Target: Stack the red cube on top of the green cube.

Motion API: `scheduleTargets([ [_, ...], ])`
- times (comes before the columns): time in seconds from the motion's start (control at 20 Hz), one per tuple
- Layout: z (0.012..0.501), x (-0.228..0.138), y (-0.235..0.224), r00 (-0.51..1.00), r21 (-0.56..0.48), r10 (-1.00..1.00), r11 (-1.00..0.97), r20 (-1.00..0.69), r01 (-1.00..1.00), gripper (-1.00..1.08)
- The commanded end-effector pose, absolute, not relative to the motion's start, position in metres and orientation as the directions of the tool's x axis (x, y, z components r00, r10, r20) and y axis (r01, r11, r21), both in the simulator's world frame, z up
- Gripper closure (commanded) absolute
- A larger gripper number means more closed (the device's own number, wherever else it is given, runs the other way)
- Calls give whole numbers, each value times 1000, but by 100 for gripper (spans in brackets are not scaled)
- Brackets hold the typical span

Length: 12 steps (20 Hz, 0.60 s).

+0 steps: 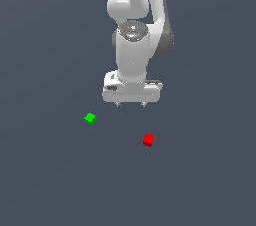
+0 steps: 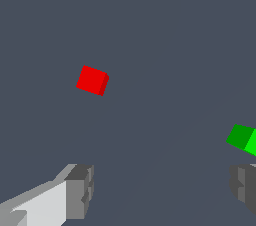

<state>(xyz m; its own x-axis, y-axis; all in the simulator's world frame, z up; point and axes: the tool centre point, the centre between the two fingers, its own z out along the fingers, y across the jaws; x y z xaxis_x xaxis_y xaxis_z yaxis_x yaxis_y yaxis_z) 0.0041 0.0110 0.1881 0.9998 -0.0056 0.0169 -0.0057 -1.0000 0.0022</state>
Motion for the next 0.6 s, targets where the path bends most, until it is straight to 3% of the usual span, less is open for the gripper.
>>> scheduleTargets([
  [0.0,188,4,11,1000,2,-6,-1000,17,-6,-92],
  [0.55,168,15,27,998,2,-61,-998,14,-61,-92],
])
